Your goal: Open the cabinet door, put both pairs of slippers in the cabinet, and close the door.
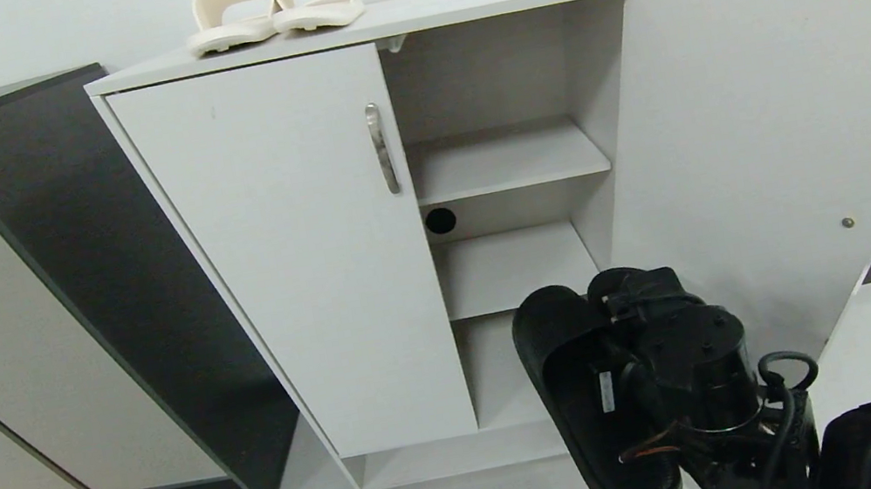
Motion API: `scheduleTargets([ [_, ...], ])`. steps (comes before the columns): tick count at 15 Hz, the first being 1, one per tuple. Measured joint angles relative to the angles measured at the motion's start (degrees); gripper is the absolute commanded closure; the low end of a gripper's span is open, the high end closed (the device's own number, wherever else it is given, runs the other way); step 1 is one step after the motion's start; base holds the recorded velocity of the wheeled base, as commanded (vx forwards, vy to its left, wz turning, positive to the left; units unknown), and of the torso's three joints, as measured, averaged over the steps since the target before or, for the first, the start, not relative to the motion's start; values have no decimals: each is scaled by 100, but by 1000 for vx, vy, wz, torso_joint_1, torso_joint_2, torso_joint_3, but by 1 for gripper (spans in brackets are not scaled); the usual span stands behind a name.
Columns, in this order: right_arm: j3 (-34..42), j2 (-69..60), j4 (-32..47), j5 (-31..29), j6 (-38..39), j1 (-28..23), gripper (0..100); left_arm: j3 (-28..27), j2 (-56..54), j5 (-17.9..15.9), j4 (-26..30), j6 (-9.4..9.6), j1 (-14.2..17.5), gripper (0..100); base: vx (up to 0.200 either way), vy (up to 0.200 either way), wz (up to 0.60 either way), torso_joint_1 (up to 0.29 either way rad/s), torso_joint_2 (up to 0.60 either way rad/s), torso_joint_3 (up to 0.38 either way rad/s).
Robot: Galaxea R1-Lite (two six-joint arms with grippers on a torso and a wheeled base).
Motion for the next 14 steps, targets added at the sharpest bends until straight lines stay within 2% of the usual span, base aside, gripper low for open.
scheduleTargets([
  [4,-306,328,-11,2,-4,-308,100,0,0,-10,0,6,0,100,0,0,0,0,0,0],
  [10,-295,499,-6,101,-30,-783,100,0,0,-11,0,9,0,100,0,0,0,0,0,0],
  [14,-277,510,-6,145,-37,-852,100,0,0,-11,0,9,0,100,0,0,0,0,0,0],
])
